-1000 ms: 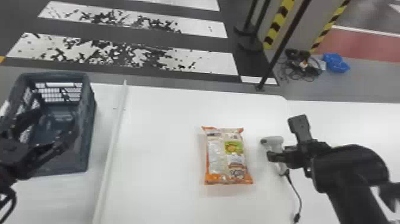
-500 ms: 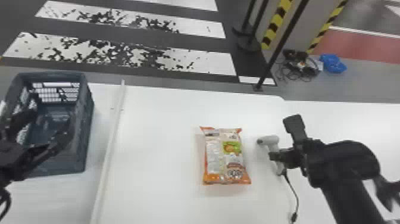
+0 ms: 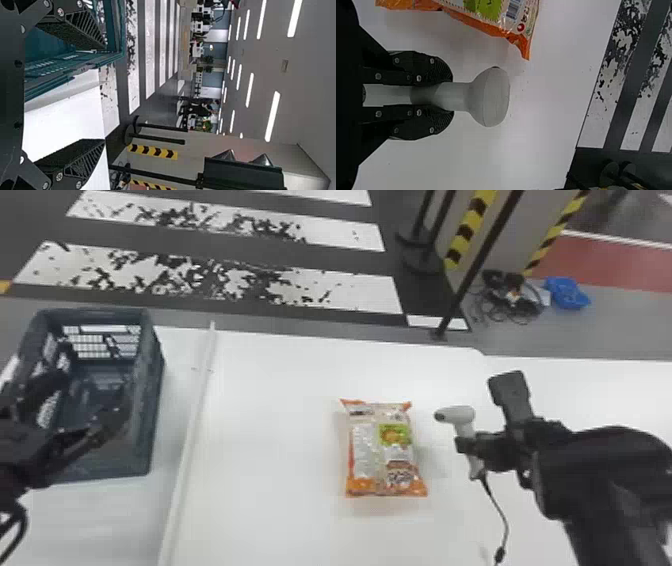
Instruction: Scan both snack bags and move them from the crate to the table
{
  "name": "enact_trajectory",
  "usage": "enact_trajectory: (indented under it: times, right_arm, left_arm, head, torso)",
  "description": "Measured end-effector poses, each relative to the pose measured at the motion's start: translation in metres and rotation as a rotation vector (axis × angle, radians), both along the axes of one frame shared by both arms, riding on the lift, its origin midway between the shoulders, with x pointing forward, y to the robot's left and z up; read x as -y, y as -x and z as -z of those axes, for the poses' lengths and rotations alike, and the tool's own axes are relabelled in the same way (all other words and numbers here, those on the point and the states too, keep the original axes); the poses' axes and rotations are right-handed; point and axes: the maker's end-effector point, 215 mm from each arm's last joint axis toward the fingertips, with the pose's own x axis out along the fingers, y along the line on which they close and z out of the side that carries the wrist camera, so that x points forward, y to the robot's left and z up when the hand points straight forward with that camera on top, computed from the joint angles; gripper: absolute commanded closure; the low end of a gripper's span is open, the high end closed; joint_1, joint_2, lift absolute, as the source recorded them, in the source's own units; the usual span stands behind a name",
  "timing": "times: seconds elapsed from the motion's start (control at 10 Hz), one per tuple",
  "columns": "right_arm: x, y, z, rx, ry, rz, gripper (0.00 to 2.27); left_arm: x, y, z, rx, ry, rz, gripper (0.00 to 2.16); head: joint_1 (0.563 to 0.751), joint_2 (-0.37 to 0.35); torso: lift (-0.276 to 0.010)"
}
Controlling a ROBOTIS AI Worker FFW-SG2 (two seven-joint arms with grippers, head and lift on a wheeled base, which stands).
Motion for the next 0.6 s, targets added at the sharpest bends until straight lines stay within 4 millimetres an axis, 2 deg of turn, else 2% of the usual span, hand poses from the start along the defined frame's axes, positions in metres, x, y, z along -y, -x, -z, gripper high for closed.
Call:
enact_trajectory:
  times: [0.2,0.4,0.6]
  right_arm:
    - [-0.035,0.006,-0.015,0.014,-0.013,-0.047,2.25]
    - [-0.061,0.01,-0.015,-0.002,-0.024,-0.083,2.25]
    - [-0.079,0.006,-0.017,-0.008,-0.024,-0.11,2.25]
  left_arm:
    - [0.0,0.0,0.0,0.0,0.0,0.0,0.17]
    - [-0.001,0.001,0.001,-0.003,0.0,-0.001,0.17]
    - [-0.002,0.001,0.001,-0.003,-0.001,-0.002,0.17]
  head:
    - [0.695,-0.114]
    - [0.695,-0.086]
    - [0.695,-0.055]
  torso:
    - [-0.035]
    - [-0.035]
    - [-0.035]
